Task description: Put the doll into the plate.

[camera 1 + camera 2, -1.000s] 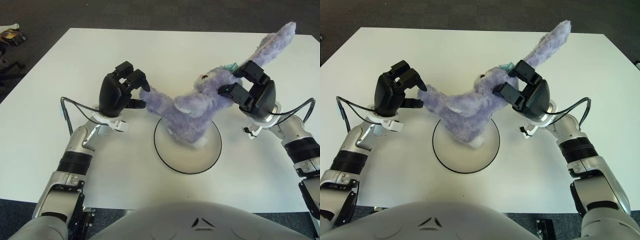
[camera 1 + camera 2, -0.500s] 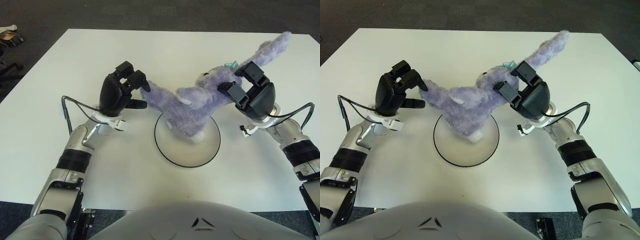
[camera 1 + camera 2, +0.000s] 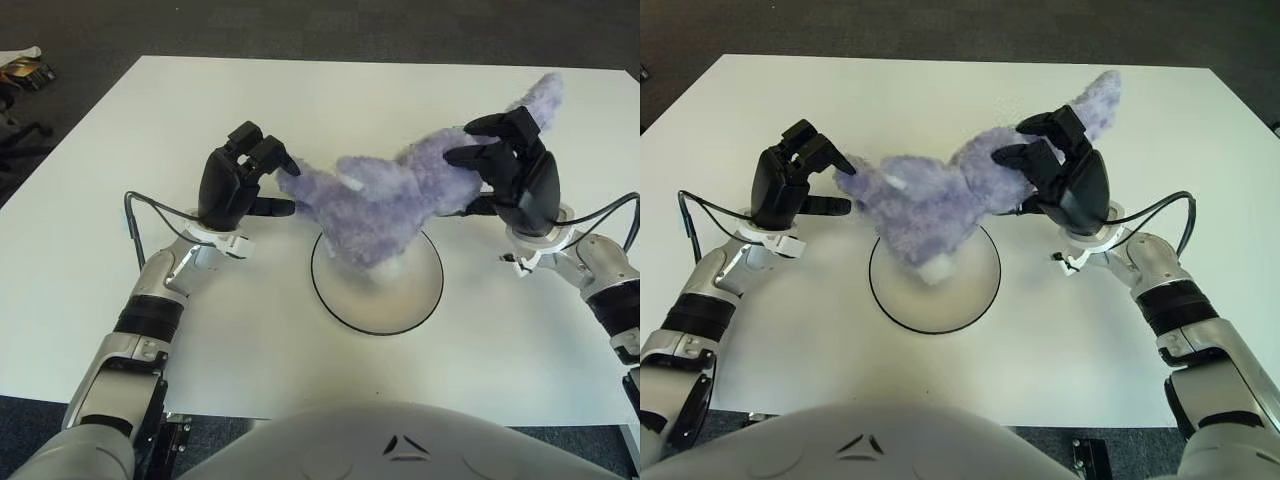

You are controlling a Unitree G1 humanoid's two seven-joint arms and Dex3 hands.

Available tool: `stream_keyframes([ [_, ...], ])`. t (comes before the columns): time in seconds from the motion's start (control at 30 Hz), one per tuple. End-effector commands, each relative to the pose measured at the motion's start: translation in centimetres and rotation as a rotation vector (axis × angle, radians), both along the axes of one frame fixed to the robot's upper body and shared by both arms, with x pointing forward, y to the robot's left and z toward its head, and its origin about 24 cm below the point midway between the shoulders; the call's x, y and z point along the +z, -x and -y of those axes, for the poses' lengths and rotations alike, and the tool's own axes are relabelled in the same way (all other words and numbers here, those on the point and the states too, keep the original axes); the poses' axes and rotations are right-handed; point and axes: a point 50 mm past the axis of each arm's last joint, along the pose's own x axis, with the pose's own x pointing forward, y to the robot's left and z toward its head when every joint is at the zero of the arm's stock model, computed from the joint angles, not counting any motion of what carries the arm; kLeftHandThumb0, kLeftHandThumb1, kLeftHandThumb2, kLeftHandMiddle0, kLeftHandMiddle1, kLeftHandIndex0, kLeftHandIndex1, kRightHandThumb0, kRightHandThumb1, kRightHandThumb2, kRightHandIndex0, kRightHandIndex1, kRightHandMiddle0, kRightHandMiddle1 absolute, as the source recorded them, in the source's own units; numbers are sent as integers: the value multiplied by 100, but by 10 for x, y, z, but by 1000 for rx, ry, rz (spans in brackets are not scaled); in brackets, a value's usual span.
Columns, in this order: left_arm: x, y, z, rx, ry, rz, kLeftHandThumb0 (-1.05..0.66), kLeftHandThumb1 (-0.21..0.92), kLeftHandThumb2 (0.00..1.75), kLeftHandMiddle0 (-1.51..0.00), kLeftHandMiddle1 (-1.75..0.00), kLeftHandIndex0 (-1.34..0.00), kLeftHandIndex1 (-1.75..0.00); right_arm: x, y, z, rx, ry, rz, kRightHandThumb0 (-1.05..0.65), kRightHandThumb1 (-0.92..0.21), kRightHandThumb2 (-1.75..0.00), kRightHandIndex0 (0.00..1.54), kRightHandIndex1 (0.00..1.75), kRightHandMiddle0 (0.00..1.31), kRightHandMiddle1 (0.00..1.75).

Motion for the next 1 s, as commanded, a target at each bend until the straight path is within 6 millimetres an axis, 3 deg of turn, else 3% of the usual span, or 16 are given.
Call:
stream_keyframes([
  [0.0,3,-5,-1,-9,15,6,-1,50,107,-41,-175,-41,-162,18,3,-1,-1,-142,-212,-57,-63,-95,4,103,0,117],
  [0.37,0,-7,-2,20,42,-55,-1,62,90,-38,-175,-32,-157,23,9,9,-36,52,-41,-64,-68,-86,0,66,0,96],
  [0.7,0,-8,0,42,50,-61,0,71,80,-30,-175,-26,-160,27,6,12,-92,109,124,-71,-70,-78,0,37,0,75],
  [0.97,0,-9,1,39,59,-74,0,73,76,-27,-175,-28,-159,20,-5,45,-204,142,58,-84,-71,-68,0,18,0,54],
])
